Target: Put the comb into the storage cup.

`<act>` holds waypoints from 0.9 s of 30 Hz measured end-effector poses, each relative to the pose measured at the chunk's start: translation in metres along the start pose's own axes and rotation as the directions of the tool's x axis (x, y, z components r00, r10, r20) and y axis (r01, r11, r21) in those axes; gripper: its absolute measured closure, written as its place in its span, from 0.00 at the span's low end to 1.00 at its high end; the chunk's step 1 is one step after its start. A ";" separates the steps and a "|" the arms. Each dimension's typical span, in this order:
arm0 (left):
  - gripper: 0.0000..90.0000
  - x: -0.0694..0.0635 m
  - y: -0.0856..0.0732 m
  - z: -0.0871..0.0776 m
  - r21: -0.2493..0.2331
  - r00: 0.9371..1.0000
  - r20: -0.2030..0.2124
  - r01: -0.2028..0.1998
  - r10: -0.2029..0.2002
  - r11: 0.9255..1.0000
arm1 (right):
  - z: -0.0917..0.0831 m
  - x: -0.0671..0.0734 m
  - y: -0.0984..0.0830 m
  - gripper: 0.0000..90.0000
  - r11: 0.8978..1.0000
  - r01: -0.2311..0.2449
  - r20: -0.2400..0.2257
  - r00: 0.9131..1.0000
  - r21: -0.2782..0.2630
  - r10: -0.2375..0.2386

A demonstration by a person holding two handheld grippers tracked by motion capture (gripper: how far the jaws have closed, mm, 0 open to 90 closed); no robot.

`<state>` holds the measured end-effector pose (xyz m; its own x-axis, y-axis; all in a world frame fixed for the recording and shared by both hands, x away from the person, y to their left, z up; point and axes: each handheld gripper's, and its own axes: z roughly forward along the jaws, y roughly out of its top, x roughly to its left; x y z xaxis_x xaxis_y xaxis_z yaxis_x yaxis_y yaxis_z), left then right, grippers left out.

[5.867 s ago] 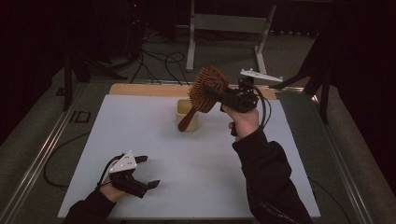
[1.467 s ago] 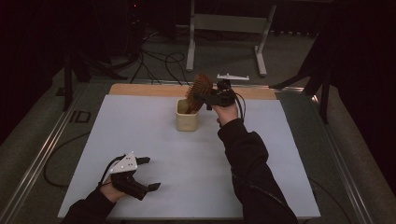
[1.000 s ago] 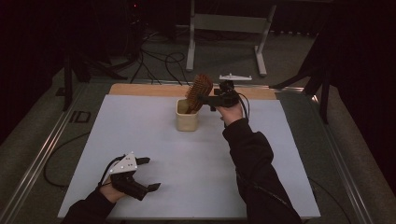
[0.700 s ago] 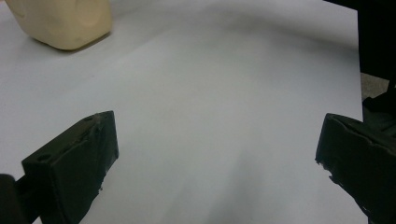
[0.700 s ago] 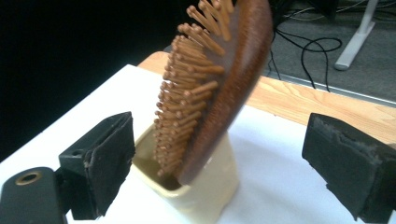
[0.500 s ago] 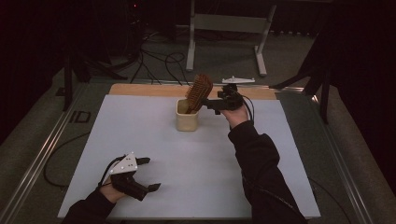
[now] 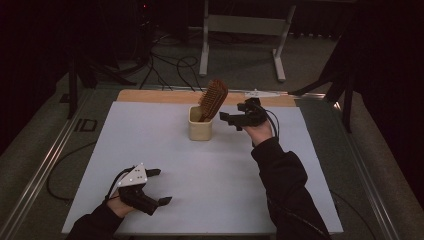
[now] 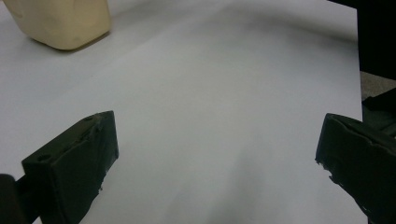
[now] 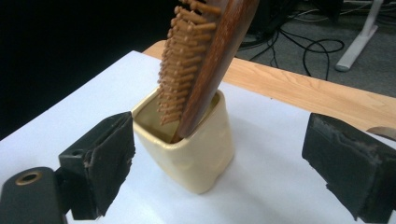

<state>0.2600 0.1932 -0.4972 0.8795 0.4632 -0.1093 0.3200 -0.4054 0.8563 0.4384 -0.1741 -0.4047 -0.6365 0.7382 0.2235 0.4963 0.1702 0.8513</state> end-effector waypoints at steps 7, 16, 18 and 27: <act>0.00 0.000 0.000 0.000 0.001 1.000 -0.001 -0.003 0.003 1.000 | -0.008 0.003 -0.015 0.10 1.000 0.011 -0.021 1.000 0.011 -0.011; 0.00 -0.001 0.001 0.000 0.000 1.000 0.001 -0.008 0.008 1.000 | -0.019 0.001 -0.042 0.10 1.000 0.012 -0.038 0.999 0.010 -0.011; 0.00 -0.001 0.000 0.000 0.001 1.000 0.002 -0.008 0.008 1.000 | -0.021 -0.001 -0.048 0.10 1.000 0.012 -0.040 0.999 0.014 -0.011; 0.00 -0.001 0.001 0.000 0.000 1.000 0.002 -0.009 0.009 1.000 | -0.029 -0.001 -0.067 0.10 1.000 0.028 -0.044 0.999 0.015 -0.027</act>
<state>0.2591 0.1921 -0.4968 0.8829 0.4583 -0.1027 0.3122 -0.4095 0.8572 0.3880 -0.2053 -0.4482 -0.6749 0.7041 0.2208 0.4870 0.2002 0.8501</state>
